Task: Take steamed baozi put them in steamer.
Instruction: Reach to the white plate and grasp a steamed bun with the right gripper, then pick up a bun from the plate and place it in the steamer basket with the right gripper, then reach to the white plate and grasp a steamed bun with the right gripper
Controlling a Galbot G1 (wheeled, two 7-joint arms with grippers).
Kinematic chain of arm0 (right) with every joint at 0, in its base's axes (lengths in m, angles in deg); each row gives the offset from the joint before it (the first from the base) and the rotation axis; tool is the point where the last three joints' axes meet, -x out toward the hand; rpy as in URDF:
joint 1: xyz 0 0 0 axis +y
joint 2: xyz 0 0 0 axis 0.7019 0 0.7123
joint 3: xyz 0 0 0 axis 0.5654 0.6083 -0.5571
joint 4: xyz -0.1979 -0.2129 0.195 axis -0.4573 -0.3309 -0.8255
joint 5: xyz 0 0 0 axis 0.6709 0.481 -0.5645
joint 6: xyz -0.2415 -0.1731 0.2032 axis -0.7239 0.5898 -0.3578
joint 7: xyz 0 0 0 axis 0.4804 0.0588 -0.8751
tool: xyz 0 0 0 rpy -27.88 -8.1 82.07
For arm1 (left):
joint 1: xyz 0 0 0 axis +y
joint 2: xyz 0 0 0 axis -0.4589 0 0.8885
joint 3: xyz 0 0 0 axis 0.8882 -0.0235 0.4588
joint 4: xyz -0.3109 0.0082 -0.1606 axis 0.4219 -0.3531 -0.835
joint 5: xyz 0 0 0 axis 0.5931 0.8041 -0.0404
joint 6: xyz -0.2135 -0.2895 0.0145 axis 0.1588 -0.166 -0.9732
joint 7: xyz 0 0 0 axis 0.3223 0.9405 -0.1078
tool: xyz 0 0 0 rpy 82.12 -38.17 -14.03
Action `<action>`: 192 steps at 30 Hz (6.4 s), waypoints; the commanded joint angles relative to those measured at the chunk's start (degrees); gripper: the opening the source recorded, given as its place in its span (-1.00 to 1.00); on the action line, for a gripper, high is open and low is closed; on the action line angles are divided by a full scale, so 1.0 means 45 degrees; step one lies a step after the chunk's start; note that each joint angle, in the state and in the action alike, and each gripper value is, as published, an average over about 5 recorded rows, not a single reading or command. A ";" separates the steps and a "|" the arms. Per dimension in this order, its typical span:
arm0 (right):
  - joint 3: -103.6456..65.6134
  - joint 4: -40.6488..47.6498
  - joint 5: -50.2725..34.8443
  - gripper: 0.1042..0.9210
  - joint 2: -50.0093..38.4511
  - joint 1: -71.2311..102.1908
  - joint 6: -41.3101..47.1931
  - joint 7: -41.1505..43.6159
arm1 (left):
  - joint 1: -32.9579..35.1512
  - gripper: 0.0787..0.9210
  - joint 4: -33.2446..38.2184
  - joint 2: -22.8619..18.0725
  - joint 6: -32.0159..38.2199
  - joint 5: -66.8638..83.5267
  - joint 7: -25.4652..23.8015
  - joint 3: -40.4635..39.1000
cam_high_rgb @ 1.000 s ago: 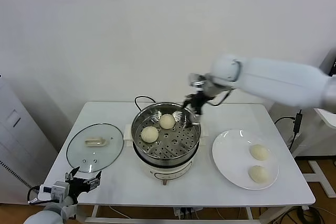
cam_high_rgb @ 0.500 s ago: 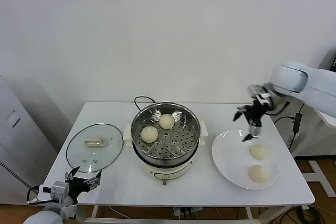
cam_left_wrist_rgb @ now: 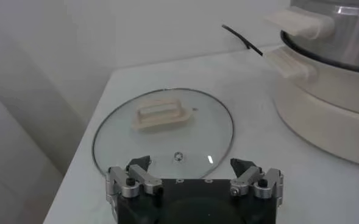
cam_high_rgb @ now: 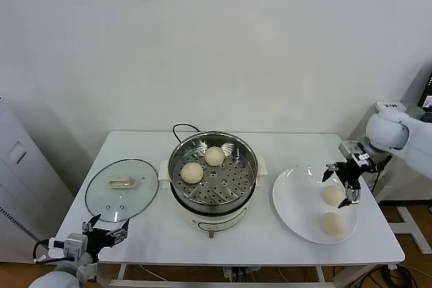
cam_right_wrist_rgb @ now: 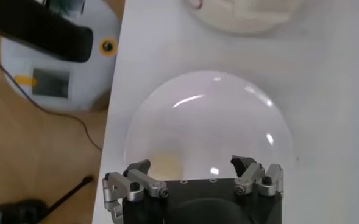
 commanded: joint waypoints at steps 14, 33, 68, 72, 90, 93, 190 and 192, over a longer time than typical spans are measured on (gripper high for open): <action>-0.3576 0.1231 0.2456 0.76 0.0357 0.4700 -0.0515 -0.0441 | 0.0004 0.77 0.0018 -0.0045 -0.0045 -0.0066 -0.0004 -0.0075; -0.4274 0.1800 0.2828 0.45 0.0875 0.5542 -0.0437 -0.0505 | -0.0017 0.77 -0.0075 -0.0057 -0.0034 -0.0114 -0.0010 -0.0147; -0.3019 0.1905 -0.0101 -0.03 0.5613 -0.2326 -0.4653 -0.0245 | -0.0090 0.77 -0.0003 -0.0068 -0.0062 -0.0142 0.0035 -0.0305; -0.3176 0.2140 0.0000 -0.01 0.6879 -0.2214 -0.5790 -0.0169 | -0.0076 0.77 0.0041 -0.0078 -0.0067 -0.0142 0.0038 -0.0302; -0.2832 0.0469 0.2302 -0.01 0.8985 -0.0682 -1.0266 0.0100 | -0.0003 0.77 0.0048 -0.0081 -0.0005 -0.0140 0.0032 -0.0254; -0.2866 0.0254 0.2826 -0.01 0.8974 -0.0363 -1.0579 0.0226 | -0.0025 0.77 0.0016 -0.0070 -0.0002 -0.0134 0.0028 -0.0250; -0.5725 0.6907 0.4005 0.76 0.3032 0.4718 -0.3721 -0.0461 | -0.0266 0.77 -0.0024 0.0231 0.0004 0.0185 0.0013 -0.0183; -0.5813 0.6982 0.4078 0.76 0.3110 0.4837 -0.3730 -0.0544 | -0.0273 0.77 -0.0035 0.0227 0.0003 0.0187 0.0012 -0.0190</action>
